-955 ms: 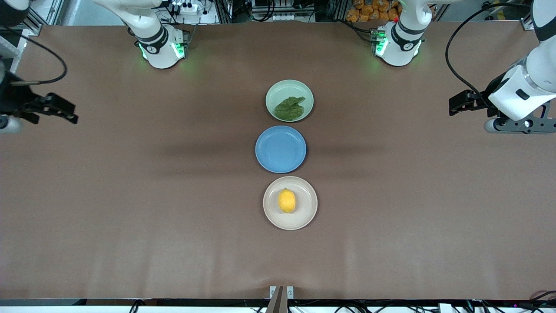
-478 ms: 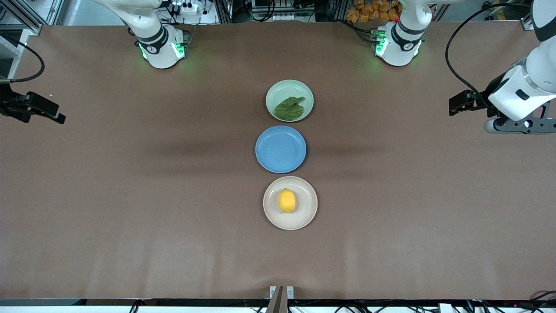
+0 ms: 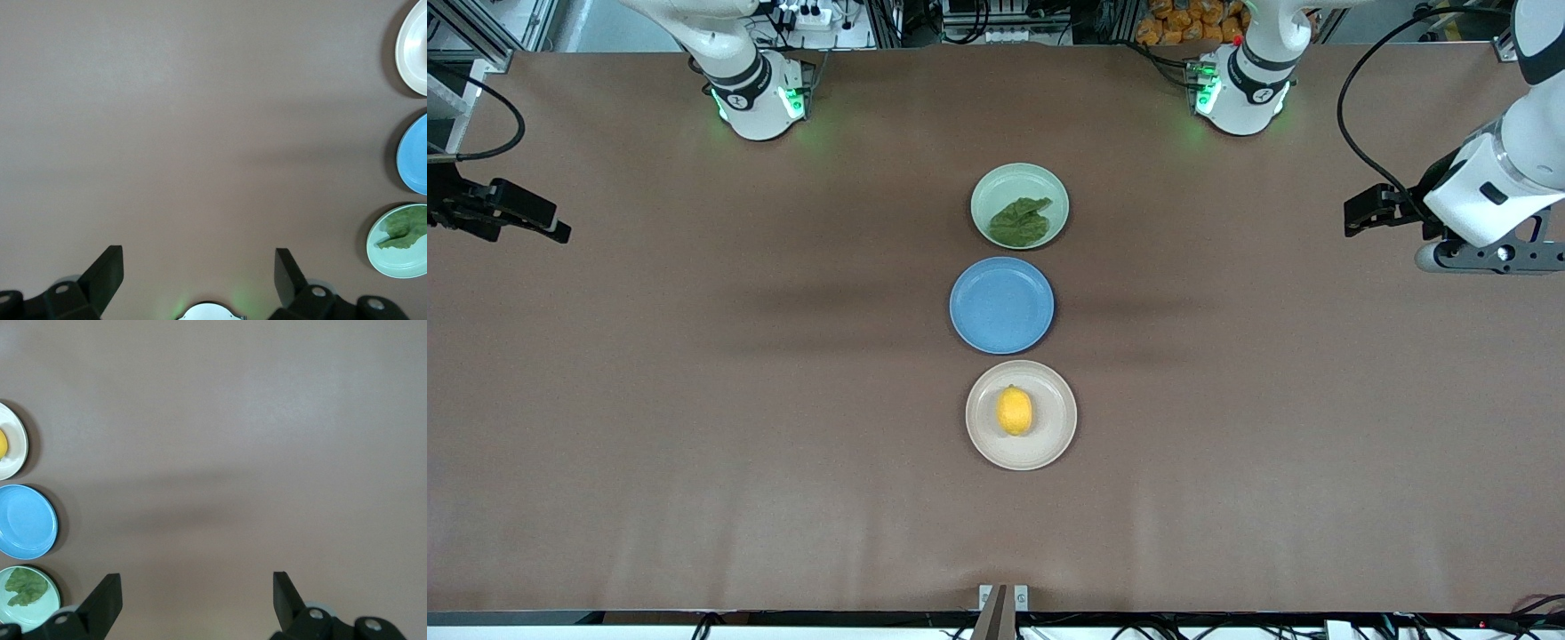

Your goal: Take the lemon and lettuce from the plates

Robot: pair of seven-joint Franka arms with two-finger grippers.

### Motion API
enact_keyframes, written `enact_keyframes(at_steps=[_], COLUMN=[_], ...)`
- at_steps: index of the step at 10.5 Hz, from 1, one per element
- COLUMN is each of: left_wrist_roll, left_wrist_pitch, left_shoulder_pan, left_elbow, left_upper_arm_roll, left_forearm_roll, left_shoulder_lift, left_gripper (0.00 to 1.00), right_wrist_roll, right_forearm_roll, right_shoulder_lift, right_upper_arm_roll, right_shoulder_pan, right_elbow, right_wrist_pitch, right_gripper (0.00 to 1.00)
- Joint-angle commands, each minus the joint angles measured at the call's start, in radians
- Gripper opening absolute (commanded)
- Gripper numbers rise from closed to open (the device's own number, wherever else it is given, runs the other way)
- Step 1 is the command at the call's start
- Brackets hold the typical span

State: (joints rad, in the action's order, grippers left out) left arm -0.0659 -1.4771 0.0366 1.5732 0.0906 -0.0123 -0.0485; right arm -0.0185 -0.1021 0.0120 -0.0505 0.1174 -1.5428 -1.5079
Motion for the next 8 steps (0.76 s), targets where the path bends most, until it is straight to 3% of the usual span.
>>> enact_keyframes(at_steps=[1,8], left_wrist_roll=[0.026,0.009], left_wrist_pitch=[-0.006,-0.012], left_shoulder_pan=[-0.001,0.017], left_elbow=[0.002,-0.002], left_upper_arm_roll=[0.0,0.009], left_forearm_roll=[0.008,0.006], left_shoulder_lift=[0.003,-0.013], left_gripper=[1.0,1.0], right_wrist_roll=[-0.024,-0.23], right_forearm_roll=[-0.013,-0.016], right_shoulder_lift=[-0.006,0.009], right_upper_arm_roll=[0.001,0.001], right_shoulder_pan=[-0.028,-0.168], right_elbow=[-0.011,-0.141], right_wrist_pitch=[-0.002,-0.064], right_gripper=[1.0,1.0])
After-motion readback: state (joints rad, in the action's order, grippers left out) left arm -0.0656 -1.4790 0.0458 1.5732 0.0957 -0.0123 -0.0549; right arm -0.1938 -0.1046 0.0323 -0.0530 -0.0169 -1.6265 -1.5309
